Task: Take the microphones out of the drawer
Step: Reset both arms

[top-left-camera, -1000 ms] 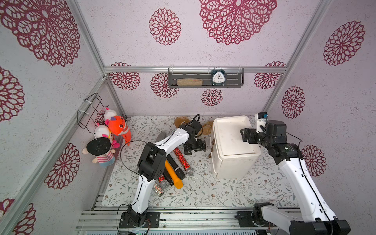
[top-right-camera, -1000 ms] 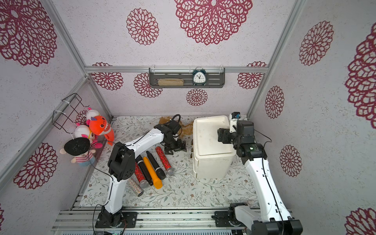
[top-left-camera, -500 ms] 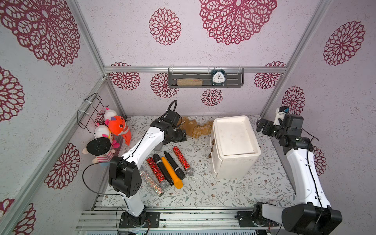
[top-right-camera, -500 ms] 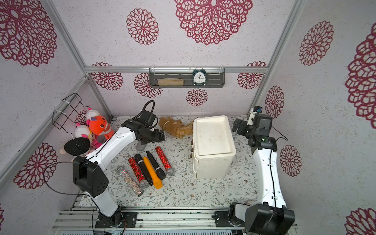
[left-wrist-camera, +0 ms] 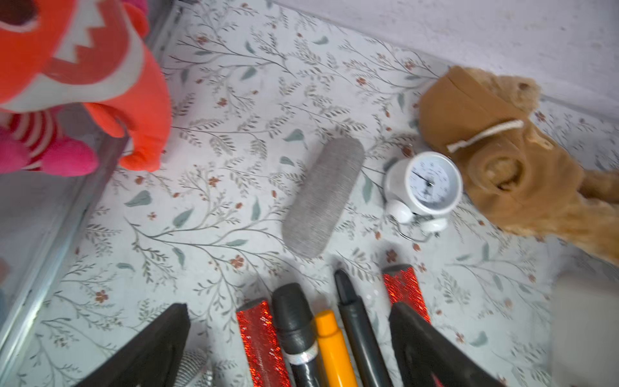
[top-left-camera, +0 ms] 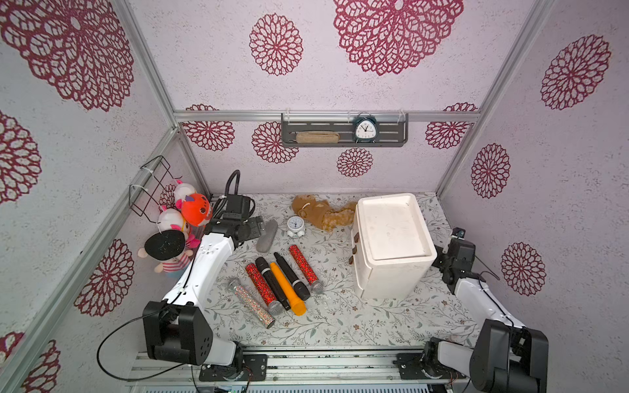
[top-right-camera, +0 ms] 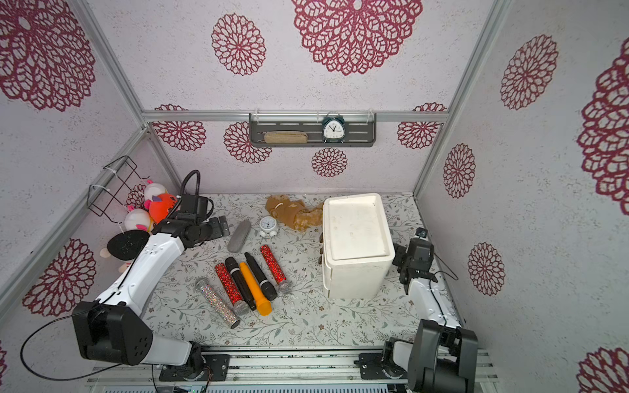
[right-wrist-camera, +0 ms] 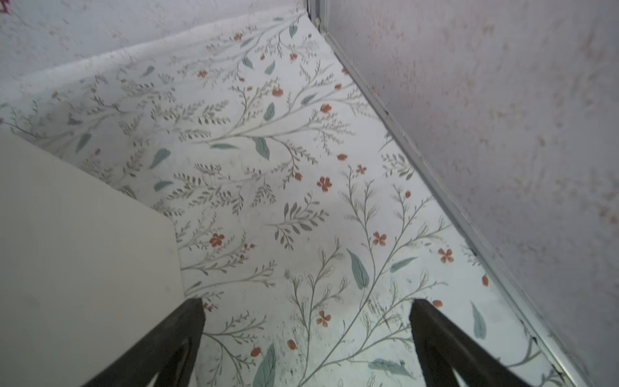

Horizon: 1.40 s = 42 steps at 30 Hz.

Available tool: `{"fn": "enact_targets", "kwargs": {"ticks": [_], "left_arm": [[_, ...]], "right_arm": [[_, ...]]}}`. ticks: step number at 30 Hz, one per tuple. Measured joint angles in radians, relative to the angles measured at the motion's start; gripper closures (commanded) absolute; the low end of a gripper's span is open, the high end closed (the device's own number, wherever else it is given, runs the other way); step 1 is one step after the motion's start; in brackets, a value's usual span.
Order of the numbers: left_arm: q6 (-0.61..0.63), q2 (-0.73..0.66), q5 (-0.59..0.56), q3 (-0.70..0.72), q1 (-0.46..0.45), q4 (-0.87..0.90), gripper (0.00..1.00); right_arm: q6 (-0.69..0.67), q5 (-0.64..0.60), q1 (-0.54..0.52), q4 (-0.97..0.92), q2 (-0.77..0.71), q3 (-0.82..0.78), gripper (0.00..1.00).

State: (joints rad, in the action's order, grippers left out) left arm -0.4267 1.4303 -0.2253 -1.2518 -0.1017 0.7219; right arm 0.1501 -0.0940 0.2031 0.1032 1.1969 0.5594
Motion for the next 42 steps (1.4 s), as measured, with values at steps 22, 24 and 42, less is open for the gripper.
{"fn": "enact_targets", "kwargs": {"ticks": [22, 24, 42], "left_arm": [[0.244, -0.164, -0.153, 0.555, 0.076, -0.708, 0.03], [0.248, -0.146, -0.161, 0.573, 0.079, -0.778, 0.03], [0.28, 0.1, -0.096, 0.74, 0.202, -1.349, 0.03]], "right_arm": [[-0.001, 0.041, -0.06, 0.744, 0.203, -0.245, 0.01], [-0.003, 0.041, -0.063, 0.809, 0.226, -0.254, 0.01], [-0.122, -0.051, -0.196, 1.022, 0.338, -0.303, 0.01]]}}
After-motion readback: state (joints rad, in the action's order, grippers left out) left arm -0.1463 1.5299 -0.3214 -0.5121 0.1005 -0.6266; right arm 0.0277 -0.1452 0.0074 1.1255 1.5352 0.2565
